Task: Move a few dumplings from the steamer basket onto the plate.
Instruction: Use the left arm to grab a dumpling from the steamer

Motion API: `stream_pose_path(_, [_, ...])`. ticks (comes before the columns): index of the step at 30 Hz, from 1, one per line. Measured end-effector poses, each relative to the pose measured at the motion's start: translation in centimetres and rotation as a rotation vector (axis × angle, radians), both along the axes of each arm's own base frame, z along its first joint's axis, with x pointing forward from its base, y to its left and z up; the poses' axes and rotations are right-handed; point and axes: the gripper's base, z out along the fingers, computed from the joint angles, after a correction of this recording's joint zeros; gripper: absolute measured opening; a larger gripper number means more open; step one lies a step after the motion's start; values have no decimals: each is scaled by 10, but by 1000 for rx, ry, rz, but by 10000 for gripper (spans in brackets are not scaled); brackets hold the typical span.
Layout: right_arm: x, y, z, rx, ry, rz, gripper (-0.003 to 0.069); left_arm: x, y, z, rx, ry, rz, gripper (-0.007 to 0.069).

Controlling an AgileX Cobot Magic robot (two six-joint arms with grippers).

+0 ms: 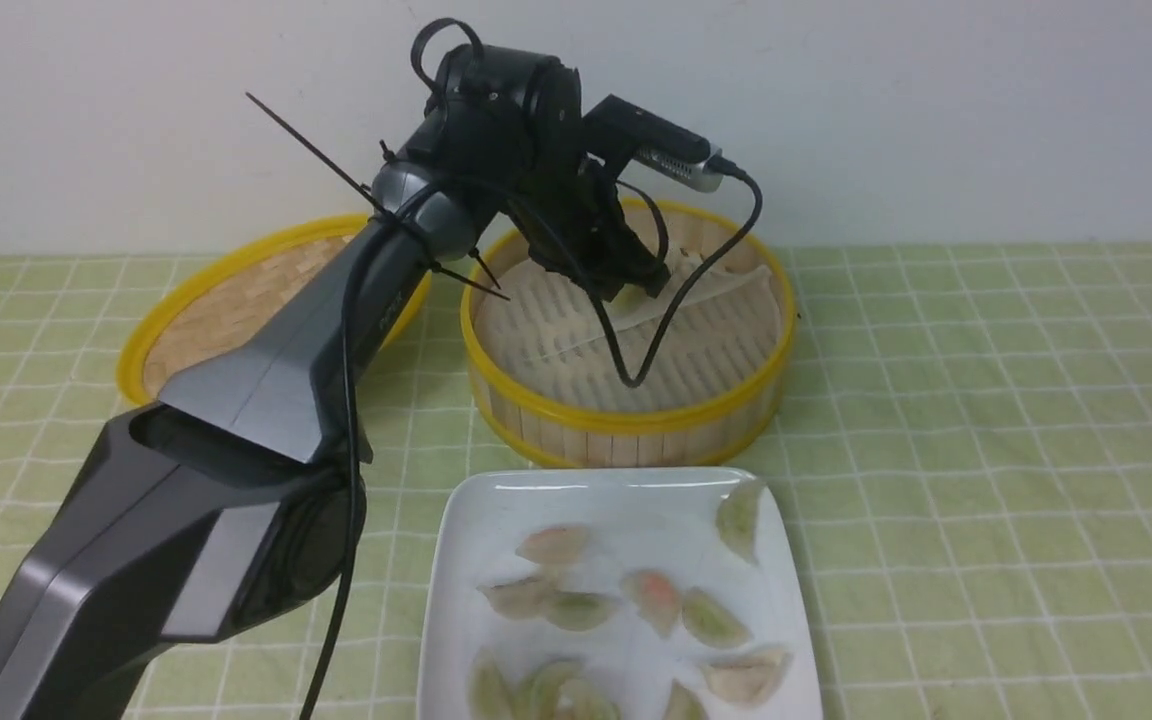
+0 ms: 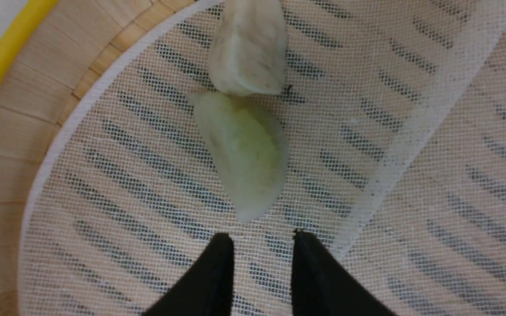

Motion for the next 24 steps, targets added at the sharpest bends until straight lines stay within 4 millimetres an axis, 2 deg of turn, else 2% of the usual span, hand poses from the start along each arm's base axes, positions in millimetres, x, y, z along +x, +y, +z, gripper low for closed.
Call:
stream_pose_path(6, [0, 0, 0, -1, 2, 1, -15, 6, -2, -22, 36, -26, -102, 398])
stream_pose_path(8, [0, 0, 0, -1, 2, 1, -15, 7, -3, -29, 38, -27, -119, 423])
stream_pose_path(17, [-1, 5, 1, 59, 9, 13, -15, 11, -2, -40, 62, -55, -219, 438])
stream_pose_path(21, [-1, 8, 1, 96, 14, 24, -15, 11, -3, -42, 60, -54, -235, 377])
stream_pose_path(24, [-2, 10, 2, 122, 17, 32, -15, 11, -3, -45, 54, -57, -234, 208])
